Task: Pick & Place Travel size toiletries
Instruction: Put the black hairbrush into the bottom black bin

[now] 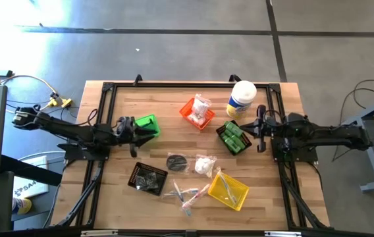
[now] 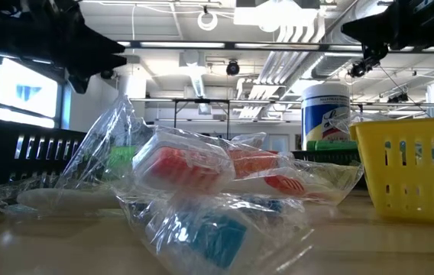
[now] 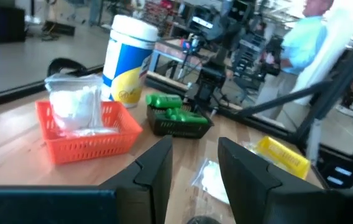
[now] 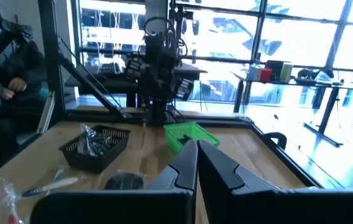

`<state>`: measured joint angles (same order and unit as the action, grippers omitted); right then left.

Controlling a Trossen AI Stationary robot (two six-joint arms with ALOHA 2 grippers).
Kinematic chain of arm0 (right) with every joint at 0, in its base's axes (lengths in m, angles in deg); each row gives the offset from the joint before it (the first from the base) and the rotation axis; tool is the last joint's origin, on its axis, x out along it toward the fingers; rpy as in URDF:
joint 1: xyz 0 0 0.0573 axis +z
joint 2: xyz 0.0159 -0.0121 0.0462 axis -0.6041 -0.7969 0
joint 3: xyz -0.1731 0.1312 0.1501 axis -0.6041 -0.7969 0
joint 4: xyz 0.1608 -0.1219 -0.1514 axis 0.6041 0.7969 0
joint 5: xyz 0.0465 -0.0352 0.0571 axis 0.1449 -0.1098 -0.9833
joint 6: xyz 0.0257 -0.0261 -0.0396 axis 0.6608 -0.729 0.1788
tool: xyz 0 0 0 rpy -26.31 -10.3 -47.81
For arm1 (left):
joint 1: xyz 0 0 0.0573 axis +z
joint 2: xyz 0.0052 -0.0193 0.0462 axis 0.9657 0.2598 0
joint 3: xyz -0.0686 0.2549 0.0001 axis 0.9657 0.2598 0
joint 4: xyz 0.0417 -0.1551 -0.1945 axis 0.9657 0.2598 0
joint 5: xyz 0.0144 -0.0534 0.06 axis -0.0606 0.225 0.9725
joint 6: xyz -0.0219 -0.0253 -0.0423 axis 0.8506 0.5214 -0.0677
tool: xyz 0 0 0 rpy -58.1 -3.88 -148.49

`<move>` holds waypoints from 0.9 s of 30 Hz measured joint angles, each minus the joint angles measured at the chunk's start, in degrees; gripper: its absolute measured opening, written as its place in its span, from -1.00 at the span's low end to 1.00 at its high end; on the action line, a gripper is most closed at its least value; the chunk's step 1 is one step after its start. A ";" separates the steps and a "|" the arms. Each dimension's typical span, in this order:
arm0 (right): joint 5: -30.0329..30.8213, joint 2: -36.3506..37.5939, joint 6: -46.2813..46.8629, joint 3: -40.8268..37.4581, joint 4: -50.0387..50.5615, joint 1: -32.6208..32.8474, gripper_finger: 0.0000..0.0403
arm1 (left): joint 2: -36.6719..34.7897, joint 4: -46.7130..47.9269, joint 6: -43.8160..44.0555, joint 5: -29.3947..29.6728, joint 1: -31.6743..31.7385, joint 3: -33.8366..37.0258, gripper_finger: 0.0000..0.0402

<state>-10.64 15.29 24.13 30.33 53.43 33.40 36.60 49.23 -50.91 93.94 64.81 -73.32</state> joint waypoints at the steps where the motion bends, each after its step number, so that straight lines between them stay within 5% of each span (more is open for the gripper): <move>1: -0.01 -0.01 -0.04 -0.57 -0.89 -0.01 -0.98 | 1.54 -0.29 0.73 0.50 0.00 -0.50 -0.37; 11: -0.01 -0.06 -0.04 -1.44 -1.12 -0.01 -0.98 | 25.95 4.05 0.12 1.23 0.00 -14.86 -0.37; 22: -0.01 -0.08 -1.05 -1.44 -1.07 0.00 -0.98 | 44.28 40.50 3.18 -0.54 -0.41 -41.56 -0.37; 27: 0.16 -0.08 -2.87 -1.44 -1.58 -0.01 -0.98 | 49.79 49.43 3.36 -0.18 -3.33 -52.32 -0.37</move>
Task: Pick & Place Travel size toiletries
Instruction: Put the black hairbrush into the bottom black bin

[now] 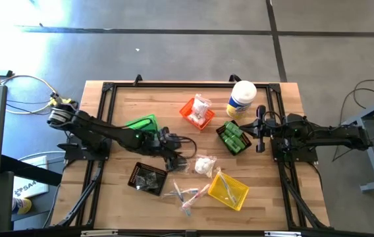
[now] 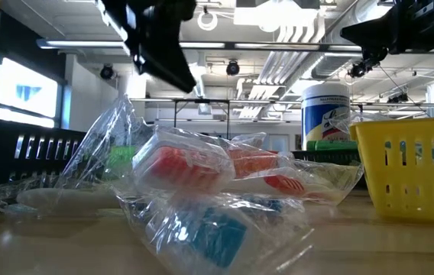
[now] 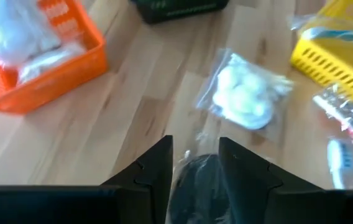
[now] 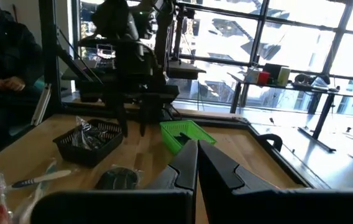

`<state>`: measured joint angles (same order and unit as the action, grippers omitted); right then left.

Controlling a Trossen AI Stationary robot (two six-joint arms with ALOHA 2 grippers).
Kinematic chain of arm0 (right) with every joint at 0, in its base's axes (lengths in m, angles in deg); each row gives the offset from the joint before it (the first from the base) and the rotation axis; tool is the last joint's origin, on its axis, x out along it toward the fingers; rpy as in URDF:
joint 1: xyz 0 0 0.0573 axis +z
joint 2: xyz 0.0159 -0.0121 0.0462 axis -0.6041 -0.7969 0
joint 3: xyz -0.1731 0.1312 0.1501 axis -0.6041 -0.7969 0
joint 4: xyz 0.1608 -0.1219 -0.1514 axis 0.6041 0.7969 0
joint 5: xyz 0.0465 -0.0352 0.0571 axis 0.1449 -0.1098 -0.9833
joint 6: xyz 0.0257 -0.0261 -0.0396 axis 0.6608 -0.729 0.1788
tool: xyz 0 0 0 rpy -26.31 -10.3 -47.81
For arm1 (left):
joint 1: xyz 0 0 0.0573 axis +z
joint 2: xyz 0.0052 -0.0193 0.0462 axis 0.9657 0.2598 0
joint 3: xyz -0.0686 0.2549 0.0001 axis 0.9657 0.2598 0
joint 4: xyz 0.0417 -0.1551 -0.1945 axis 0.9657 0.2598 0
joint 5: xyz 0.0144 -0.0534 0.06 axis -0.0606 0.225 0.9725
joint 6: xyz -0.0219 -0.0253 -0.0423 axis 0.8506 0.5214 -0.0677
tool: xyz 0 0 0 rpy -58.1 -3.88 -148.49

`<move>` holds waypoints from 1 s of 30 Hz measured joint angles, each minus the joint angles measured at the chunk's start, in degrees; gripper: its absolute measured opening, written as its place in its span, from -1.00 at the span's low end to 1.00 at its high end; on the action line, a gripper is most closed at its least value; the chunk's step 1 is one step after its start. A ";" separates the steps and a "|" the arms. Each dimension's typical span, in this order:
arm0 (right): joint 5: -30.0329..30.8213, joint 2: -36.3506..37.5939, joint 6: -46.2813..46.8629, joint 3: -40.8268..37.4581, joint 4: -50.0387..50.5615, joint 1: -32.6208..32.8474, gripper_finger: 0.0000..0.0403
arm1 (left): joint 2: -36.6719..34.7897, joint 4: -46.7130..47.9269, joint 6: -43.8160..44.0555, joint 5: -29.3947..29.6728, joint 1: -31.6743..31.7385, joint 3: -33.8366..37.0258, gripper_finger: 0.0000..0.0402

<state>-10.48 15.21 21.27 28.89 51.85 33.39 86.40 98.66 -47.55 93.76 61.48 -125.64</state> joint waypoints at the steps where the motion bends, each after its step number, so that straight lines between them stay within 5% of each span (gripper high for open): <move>1: 0.05 0.00 -0.70 0.00 -0.50 0.00 -0.98 | 0.91 1.30 -0.02 0.63 -0.73 -1.82 -0.37; 13: 0.04 0.00 -2.57 0.02 -4.69 0.02 -0.98 | 8.43 4.70 3.63 13.11 -8.53 -12.61 -0.37; 30: -0.20 -0.02 -1.78 0.02 -2.97 0.02 -0.98 | 22.43 8.24 16.24 11.72 -11.77 -24.14 -0.37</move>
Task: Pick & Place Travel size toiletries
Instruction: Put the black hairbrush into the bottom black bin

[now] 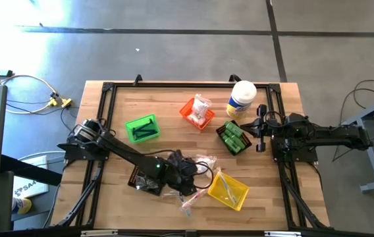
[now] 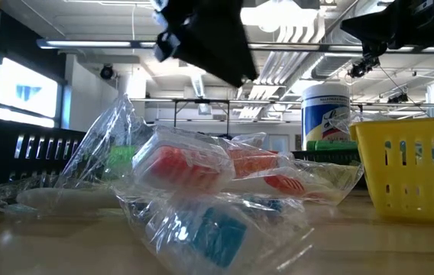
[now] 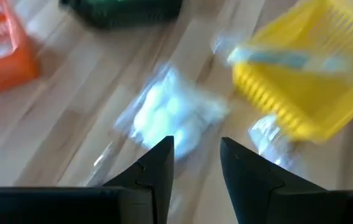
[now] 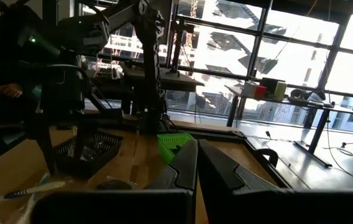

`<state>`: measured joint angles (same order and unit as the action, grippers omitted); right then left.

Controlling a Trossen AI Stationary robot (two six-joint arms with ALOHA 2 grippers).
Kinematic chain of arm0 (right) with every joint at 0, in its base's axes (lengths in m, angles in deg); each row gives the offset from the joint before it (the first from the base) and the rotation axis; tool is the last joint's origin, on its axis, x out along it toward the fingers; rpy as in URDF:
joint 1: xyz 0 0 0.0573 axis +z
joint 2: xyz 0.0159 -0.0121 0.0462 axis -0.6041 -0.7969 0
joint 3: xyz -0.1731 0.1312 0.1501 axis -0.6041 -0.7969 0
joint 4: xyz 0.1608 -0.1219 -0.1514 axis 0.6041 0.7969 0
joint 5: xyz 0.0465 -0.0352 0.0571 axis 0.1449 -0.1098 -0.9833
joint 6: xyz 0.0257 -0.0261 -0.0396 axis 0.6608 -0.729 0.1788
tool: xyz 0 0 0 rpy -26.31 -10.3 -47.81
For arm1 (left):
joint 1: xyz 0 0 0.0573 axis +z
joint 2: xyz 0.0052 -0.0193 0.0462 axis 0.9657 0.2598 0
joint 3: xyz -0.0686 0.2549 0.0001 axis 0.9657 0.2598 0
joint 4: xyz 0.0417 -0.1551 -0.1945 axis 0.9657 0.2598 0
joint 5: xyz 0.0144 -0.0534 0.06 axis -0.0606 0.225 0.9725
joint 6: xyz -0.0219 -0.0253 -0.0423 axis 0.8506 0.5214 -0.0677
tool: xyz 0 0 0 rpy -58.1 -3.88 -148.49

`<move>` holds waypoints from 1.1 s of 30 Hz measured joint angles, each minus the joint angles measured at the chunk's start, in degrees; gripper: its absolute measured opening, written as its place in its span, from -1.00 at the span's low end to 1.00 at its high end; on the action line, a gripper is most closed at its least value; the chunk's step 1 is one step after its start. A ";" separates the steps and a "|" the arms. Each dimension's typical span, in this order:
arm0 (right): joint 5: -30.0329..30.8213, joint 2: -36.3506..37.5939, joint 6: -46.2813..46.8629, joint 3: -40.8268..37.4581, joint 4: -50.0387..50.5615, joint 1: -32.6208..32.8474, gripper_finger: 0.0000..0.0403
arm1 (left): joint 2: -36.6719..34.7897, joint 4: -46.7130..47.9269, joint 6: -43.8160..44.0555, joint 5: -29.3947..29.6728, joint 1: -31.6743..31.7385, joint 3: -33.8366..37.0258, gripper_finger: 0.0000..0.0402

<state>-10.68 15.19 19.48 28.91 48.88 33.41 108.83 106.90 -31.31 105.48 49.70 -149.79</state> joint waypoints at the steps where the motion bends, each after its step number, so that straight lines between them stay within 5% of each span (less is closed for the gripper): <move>1: 0.02 0.00 0.00 0.00 0.01 -0.01 -0.98 | 0.42 3.28 0.00 -0.03 -0.10 -1.01 -0.37; 6: 0.00 -0.25 0.15 0.04 0.82 -0.02 -0.98 | 3.16 15.59 3.58 -0.35 -0.28 -4.43 -0.37; 33: 0.02 -0.36 1.53 0.00 2.61 -0.01 -0.98 | 6.71 12.88 7.13 -17.01 5.90 -4.76 -0.37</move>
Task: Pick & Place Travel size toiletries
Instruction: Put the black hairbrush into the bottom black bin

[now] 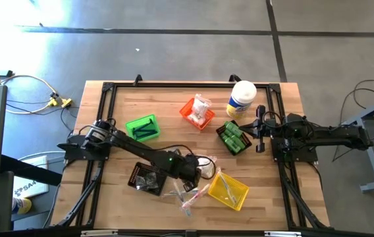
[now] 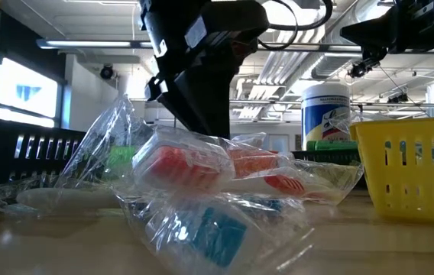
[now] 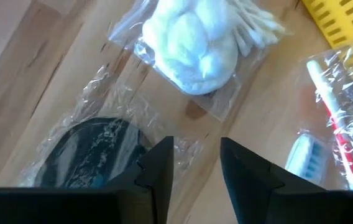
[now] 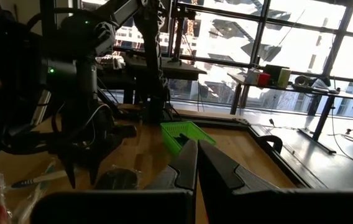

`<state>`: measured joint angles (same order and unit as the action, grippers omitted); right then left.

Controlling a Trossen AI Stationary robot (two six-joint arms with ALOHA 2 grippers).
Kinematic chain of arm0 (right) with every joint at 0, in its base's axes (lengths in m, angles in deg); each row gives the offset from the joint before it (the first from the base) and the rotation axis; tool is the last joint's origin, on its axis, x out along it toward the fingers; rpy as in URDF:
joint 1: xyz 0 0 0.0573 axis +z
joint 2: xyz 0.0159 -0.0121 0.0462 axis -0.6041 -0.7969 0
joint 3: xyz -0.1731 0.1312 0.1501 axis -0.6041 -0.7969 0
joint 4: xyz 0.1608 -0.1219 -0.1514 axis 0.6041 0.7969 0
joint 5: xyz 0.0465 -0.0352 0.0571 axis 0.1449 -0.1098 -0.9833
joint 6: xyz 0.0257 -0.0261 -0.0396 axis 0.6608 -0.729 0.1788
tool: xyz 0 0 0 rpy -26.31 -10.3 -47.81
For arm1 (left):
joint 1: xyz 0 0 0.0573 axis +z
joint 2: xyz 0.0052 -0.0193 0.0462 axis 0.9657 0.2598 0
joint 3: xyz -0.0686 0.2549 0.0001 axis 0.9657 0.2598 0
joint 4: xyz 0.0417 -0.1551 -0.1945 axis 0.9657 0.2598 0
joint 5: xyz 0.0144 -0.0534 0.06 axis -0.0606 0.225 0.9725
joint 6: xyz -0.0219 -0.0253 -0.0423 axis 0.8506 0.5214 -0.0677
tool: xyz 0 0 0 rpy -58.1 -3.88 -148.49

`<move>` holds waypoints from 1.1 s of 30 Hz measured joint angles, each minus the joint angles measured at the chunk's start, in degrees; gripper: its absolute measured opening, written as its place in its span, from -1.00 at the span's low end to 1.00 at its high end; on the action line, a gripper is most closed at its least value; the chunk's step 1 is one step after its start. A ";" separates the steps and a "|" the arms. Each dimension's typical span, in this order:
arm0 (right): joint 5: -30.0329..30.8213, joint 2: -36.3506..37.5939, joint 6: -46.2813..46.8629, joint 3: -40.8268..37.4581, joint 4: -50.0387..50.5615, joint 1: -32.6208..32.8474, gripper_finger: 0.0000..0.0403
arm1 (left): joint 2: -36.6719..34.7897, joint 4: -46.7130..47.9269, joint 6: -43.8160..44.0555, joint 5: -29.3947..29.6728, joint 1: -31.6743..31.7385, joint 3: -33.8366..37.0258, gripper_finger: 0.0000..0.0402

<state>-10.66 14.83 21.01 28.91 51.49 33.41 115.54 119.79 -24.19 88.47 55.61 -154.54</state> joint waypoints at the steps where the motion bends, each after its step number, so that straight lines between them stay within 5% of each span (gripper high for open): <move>1: -0.01 0.01 0.00 0.00 -0.03 0.00 -0.98 | 0.00 -0.02 0.00 0.00 0.06 0.00 -0.37; 8: 0.00 0.01 0.04 0.00 0.01 0.00 -0.98 | 0.05 0.02 -4.58 -0.57 0.27 0.00 -0.29; 19: -0.02 0.01 0.08 0.00 0.10 -0.01 -0.98 | 0.92 1.28 -6.49 -1.57 1.01 0.02 0.26; 33: -0.02 0.01 0.06 0.00 0.32 0.00 -0.98 | 1.01 1.69 -6.06 0.32 1.01 0.02 0.29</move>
<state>-10.68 14.84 21.07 28.91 51.81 33.41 116.55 121.48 -30.24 88.79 56.61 -154.52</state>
